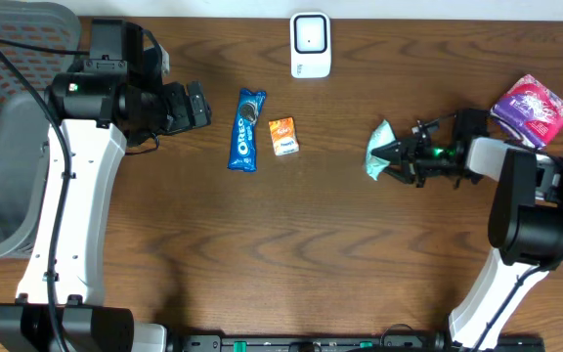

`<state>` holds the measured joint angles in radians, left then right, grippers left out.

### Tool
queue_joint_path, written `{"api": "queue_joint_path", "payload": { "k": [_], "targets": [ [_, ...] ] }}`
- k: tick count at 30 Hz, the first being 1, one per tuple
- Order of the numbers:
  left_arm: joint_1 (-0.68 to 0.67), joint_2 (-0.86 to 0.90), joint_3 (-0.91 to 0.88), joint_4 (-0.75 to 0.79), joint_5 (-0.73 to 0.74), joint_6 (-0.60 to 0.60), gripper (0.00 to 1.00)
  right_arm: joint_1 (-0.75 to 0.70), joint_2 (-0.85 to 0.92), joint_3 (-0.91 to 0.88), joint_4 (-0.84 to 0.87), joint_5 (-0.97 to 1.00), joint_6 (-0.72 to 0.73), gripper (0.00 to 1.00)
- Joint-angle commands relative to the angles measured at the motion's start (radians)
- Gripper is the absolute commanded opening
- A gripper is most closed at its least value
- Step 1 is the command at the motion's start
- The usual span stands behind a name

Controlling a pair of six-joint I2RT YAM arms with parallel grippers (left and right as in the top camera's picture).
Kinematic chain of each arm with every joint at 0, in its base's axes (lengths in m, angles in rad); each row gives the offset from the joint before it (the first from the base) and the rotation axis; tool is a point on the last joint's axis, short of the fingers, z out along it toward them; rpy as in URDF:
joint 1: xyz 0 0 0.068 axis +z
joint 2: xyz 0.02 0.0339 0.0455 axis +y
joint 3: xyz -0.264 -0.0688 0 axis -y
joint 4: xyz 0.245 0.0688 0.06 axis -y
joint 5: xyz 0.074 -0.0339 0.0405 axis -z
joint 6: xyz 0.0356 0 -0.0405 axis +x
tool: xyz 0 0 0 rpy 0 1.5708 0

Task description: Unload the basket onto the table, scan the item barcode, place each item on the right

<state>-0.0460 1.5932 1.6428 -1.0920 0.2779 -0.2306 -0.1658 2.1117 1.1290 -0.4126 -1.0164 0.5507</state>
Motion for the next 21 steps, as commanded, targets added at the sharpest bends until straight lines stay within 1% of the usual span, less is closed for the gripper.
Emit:
{"api": "queue_joint_path", "payload": {
  "k": [1, 6, 8, 11, 13, 14, 15, 16, 17, 18, 19, 20, 21],
  "targets": [
    [0.002, 0.002, -0.003, 0.000, -0.010, 0.013, 0.98, -0.031, 0.019, 0.049, -0.146, 0.382, -0.134, 0.36],
    [0.002, 0.002, -0.003, 0.000, -0.010, 0.013, 0.98, -0.039, 0.019, 0.191, -0.396, 0.627, -0.242, 0.46],
    [0.002, 0.002, -0.003, 0.000, -0.010, 0.013, 0.98, -0.039, 0.019, 0.257, -0.485, 0.723, -0.259, 0.48],
    [0.002, 0.002, -0.003, 0.000, -0.010, 0.013, 0.98, -0.039, 0.019, 0.345, -0.591, 0.833, -0.276, 0.52],
    [0.002, 0.002, -0.003, 0.000, -0.010, 0.013, 0.98, -0.036, 0.019, 0.391, -0.642, 0.904, -0.276, 0.56],
    [0.002, 0.002, -0.003, 0.000, -0.010, 0.013, 0.98, -0.034, 0.019, 0.408, -0.660, 0.935, -0.281, 0.57],
    [0.002, 0.002, -0.003, 0.000, -0.010, 0.013, 0.98, -0.032, 0.019, 0.415, -0.666, 0.940, -0.295, 0.55],
    [0.002, 0.002, -0.003, 0.000, -0.010, 0.013, 0.98, -0.032, 0.019, 0.416, -0.663, 0.938, -0.309, 0.46],
    [0.002, 0.002, -0.003, 0.000, -0.010, 0.013, 0.98, -0.033, 0.019, 0.415, -0.662, 0.928, -0.324, 0.35],
    [0.002, 0.002, -0.003, 0.000, -0.010, 0.013, 0.98, -0.032, 0.020, 0.414, -0.662, 0.923, -0.334, 0.20],
    [0.002, 0.002, -0.003, 0.000, -0.010, 0.013, 0.98, -0.031, 0.020, 0.413, -0.663, 0.910, -0.341, 0.08],
    [0.002, 0.002, -0.003, 0.000, -0.010, 0.013, 0.98, -0.031, 0.020, 0.413, -0.663, 0.880, -0.353, 0.01],
    [0.002, 0.002, -0.003, 0.000, -0.010, 0.013, 0.98, -0.029, 0.020, 0.413, -0.662, 0.826, -0.379, 0.01]
  ]
}}
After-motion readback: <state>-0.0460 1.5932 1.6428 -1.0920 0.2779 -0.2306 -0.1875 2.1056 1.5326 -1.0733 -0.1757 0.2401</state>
